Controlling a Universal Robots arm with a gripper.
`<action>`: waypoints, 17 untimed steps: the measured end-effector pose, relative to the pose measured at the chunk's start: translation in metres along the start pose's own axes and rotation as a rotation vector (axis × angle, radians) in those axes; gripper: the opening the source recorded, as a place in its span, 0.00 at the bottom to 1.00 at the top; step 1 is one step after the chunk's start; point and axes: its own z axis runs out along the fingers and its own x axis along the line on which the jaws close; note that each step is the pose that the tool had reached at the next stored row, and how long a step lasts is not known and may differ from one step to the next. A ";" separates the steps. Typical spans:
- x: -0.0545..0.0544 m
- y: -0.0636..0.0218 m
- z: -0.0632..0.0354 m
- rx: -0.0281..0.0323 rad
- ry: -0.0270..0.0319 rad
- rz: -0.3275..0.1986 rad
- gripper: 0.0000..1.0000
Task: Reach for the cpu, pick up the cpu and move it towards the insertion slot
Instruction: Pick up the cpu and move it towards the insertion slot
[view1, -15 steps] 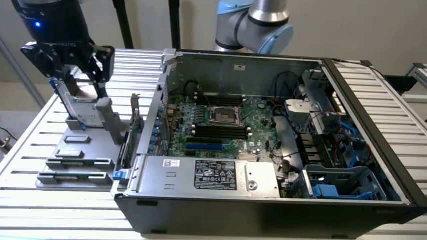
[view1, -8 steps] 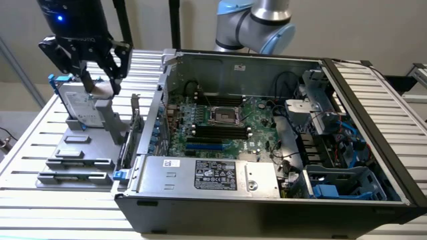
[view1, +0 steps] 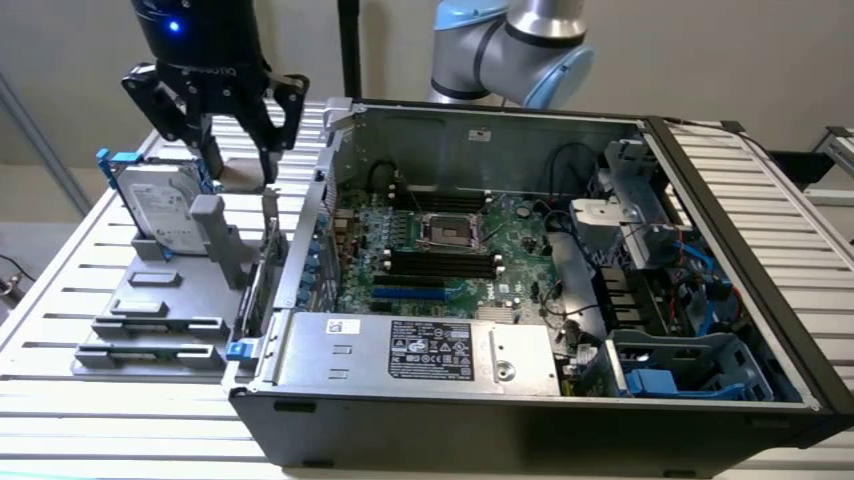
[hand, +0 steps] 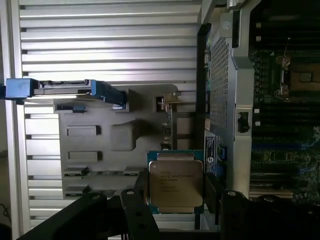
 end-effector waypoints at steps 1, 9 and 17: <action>-0.005 0.0001 -0.0009 -0.0003 0.0001 0.000 0.54; -0.041 0.0010 -0.0034 -0.0031 0.0004 0.000 0.54; -0.077 0.0029 -0.0042 -0.0037 0.0004 0.000 0.54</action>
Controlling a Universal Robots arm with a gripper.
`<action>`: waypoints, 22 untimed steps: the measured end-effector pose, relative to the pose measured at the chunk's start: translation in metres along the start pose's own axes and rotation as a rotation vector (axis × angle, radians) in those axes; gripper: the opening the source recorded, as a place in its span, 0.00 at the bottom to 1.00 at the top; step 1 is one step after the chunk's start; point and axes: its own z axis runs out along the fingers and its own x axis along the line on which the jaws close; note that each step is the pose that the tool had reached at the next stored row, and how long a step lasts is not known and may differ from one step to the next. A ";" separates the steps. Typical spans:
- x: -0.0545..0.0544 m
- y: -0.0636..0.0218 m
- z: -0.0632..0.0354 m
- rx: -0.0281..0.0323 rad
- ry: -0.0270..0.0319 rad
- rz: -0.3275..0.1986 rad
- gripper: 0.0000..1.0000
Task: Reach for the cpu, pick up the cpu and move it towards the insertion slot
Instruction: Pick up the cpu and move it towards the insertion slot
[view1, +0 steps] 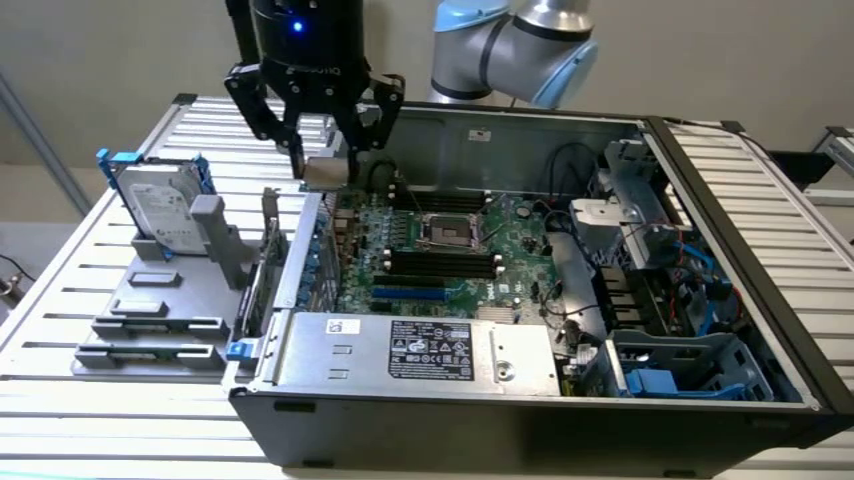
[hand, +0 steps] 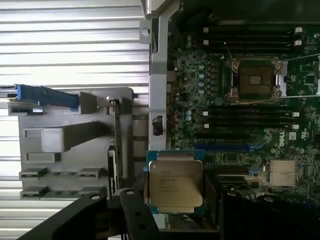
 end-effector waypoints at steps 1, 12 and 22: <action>-0.004 0.0005 -0.0001 0.0000 0.0000 0.000 0.54; -0.045 0.0217 0.0003 0.0000 0.0000 0.000 0.54; -0.073 0.0489 0.0014 0.0000 0.0000 0.000 0.54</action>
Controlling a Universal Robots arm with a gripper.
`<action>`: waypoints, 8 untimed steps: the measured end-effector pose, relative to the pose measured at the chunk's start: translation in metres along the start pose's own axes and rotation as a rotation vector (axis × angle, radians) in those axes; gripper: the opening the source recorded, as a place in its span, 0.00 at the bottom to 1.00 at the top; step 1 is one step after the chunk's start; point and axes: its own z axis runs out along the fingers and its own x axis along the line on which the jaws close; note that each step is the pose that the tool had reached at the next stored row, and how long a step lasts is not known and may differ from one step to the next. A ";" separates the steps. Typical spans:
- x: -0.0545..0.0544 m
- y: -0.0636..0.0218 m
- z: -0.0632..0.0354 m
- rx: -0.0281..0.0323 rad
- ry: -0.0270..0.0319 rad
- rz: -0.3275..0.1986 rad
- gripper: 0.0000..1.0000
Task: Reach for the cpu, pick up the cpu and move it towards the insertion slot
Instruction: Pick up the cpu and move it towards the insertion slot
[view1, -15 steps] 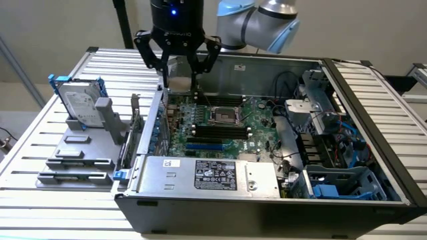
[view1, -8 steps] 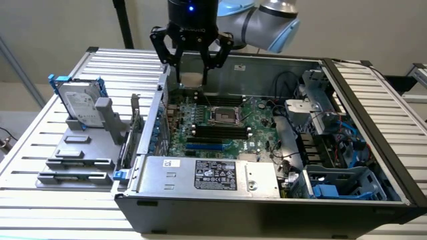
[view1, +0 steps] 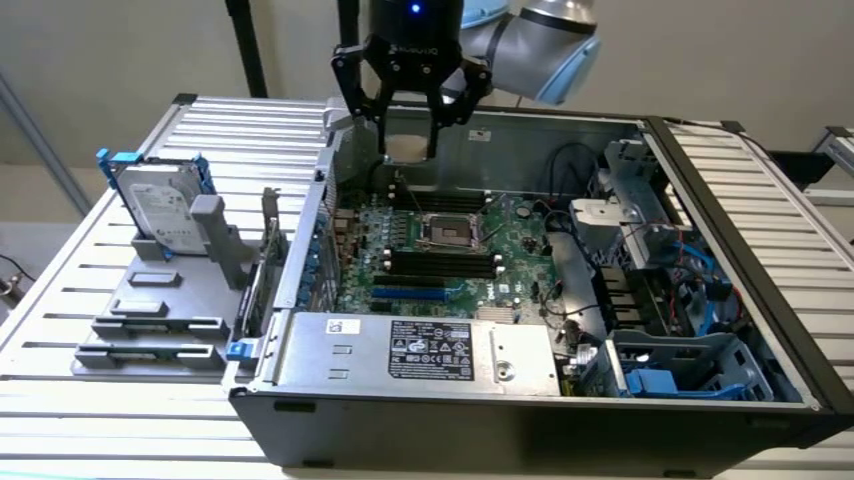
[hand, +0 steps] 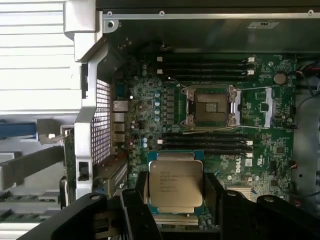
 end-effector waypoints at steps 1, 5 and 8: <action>-0.003 0.0027 0.0001 0.0000 0.0000 0.000 0.54; -0.014 0.0135 0.0005 0.0000 0.0000 0.000 0.54; -0.023 0.0218 0.0010 0.0000 0.0000 0.000 0.54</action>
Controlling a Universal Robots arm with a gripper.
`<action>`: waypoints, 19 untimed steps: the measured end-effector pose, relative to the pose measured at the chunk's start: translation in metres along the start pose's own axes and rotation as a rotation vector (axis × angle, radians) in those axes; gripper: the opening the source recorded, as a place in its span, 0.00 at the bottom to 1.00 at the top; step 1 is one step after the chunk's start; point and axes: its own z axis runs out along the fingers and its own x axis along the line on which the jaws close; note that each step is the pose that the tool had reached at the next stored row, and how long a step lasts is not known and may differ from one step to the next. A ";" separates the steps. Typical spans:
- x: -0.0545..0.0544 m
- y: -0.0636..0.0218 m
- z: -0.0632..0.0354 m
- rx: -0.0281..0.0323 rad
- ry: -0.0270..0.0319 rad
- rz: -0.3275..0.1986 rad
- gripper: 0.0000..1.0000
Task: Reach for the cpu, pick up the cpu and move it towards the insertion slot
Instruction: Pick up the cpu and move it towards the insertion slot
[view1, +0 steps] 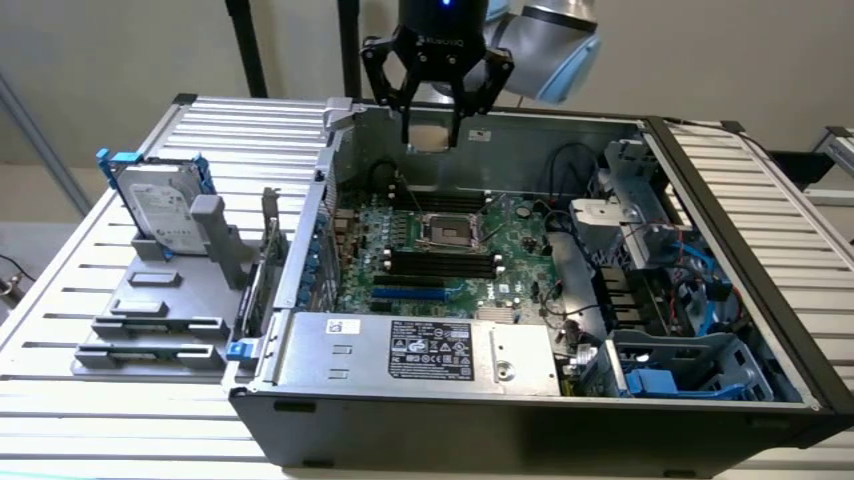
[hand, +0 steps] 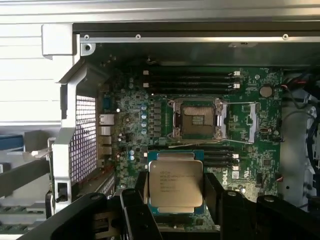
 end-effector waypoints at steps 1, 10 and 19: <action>-0.003 0.0027 0.0002 0.0000 0.0000 0.000 0.54; -0.032 0.0247 0.0041 0.0004 -0.0001 0.000 0.54; -0.038 0.0288 0.0103 0.0002 -0.0061 0.003 0.54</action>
